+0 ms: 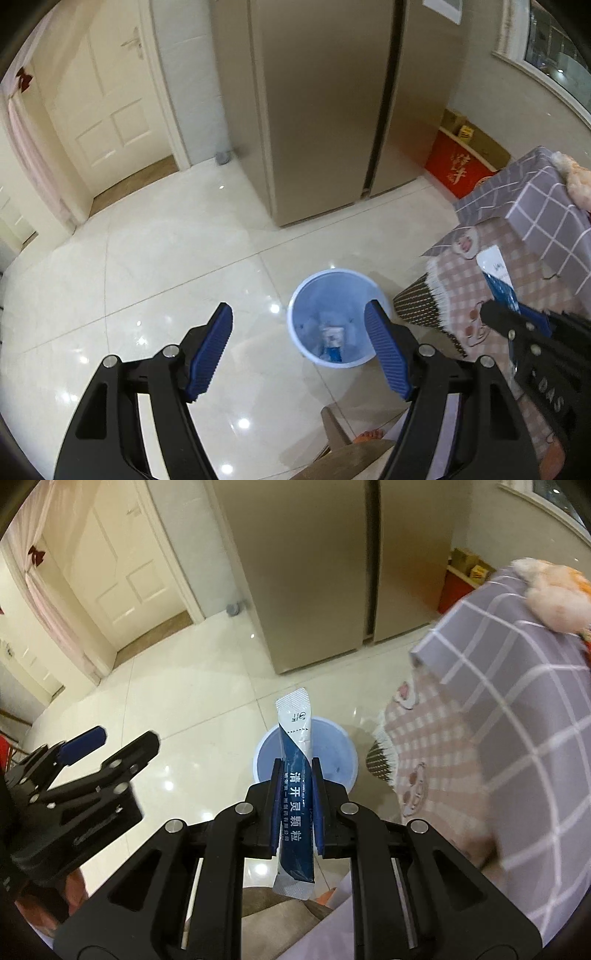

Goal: Collect trash
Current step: 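Carry both items over the blue bin and open both tools to drop them, then move both open tools back toward the trash on the table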

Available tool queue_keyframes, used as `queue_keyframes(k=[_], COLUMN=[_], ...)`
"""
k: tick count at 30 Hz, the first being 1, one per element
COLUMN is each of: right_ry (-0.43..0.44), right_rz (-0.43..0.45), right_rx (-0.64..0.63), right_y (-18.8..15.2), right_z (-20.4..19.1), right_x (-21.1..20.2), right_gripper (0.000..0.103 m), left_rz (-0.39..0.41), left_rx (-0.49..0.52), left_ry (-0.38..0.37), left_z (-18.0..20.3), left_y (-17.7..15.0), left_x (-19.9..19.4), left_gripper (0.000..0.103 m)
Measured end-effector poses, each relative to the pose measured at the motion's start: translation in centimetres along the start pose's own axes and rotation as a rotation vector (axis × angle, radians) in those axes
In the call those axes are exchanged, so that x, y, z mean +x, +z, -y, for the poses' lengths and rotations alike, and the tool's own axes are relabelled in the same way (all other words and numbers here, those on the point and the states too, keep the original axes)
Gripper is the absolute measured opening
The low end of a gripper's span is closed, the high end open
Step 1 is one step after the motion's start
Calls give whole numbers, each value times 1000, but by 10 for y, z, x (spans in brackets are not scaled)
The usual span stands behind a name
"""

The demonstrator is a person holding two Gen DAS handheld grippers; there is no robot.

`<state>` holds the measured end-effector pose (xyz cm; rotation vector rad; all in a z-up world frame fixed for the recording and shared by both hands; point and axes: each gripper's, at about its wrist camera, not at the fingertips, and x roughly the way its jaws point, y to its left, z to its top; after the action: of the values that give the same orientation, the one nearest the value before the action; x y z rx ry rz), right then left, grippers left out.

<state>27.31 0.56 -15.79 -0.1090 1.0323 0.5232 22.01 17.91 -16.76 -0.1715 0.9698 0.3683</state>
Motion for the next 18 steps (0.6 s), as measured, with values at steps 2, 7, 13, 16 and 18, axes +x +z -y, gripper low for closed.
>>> queue_keyframes(k=[2,7,13,16,18], right_ry=[14,117,100,94,98], right_rz=[-13,38,13,-11,-23], right_rx=[-15,-12,-31,-30,-25], right_y=[8,24,0,-10,-14], right_z=[-6,-7,-4,-2,0], right_x=[7,9,16,20,22], right_gripper=[15,93,93,93,93], left_rz=[-5,3,25,20,16], left_rx=[-13,-49,-33,-29,-24], left_ry=[12,30,32,31,27], left_z=[-8,-23,-23,-18,-16], left_y=[0,2,-3,-6,-7], left_x=[1,-5,-10,-11,-11], left_gripper=[73,75,75,75,75])
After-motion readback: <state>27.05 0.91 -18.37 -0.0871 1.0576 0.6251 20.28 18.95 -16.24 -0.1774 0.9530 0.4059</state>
